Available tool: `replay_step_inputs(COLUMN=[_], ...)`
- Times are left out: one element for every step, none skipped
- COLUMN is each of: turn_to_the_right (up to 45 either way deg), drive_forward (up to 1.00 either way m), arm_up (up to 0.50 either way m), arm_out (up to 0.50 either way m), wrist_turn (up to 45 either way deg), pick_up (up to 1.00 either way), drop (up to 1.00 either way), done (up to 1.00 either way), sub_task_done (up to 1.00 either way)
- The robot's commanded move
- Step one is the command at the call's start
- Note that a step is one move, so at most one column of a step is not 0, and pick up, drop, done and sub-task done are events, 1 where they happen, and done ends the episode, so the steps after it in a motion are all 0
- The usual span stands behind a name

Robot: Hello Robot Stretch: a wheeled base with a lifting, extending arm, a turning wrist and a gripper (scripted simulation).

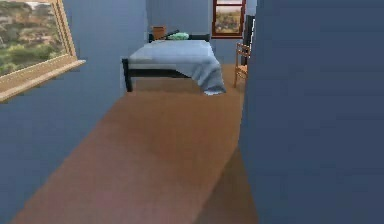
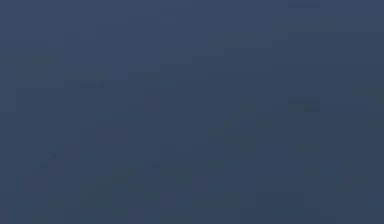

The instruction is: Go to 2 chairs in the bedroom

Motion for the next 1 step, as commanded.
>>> replay_step_inputs(turn_to_the_right=[0.0], drive_forward=[1.0], arm_up=[0.0], arm_out=[0.0], wrist_turn=[0.0], pick_up=[0.0], drop=[0.0], done=[0.0], sub_task_done=[0.0])
